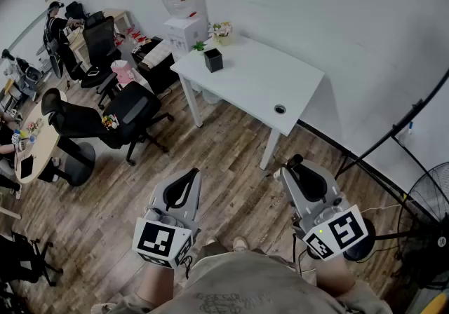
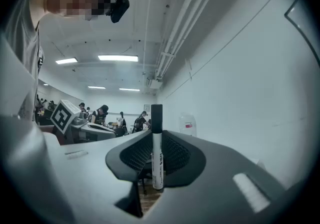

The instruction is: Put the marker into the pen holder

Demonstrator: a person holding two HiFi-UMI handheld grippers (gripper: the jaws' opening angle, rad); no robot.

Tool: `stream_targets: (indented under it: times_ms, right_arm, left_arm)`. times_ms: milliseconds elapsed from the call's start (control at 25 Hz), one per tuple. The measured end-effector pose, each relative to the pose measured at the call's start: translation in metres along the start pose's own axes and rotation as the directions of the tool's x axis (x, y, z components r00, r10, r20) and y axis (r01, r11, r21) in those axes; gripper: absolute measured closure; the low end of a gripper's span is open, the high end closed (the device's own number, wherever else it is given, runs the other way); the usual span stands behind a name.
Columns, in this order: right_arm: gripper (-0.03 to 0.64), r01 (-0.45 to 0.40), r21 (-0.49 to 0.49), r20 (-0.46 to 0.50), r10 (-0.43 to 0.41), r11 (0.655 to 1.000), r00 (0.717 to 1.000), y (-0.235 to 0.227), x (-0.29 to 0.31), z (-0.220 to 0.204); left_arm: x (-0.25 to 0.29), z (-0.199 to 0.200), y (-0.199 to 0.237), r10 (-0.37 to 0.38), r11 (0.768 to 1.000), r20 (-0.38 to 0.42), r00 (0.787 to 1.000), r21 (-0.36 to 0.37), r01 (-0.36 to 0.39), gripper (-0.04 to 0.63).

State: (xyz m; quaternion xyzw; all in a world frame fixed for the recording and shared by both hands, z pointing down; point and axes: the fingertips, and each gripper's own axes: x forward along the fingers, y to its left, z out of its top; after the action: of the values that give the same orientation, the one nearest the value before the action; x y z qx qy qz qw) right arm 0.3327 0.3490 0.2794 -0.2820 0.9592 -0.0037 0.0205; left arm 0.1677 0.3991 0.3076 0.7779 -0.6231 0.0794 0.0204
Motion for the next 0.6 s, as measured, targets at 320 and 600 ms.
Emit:
stream_targets:
  times_ms: [320,600]
  right_arm:
    - [0.528,0.005,0.034,0.003,-0.005,0.999,1.0,-0.005,-0.008,-0.006]
    - [0.528,0.005,0.035,0.001,-0.005,0.999,1.0,-0.005,-0.011,-0.007]
  left_arm:
    - [0.002,-0.006,-0.011,-0.005,1.0,-0.003,1.0,0.004,0.005,0.595]
    - [0.003,-0.006,-0.014,-0.012,1.0,-0.011,1.0,0.01,0.012,0.595]
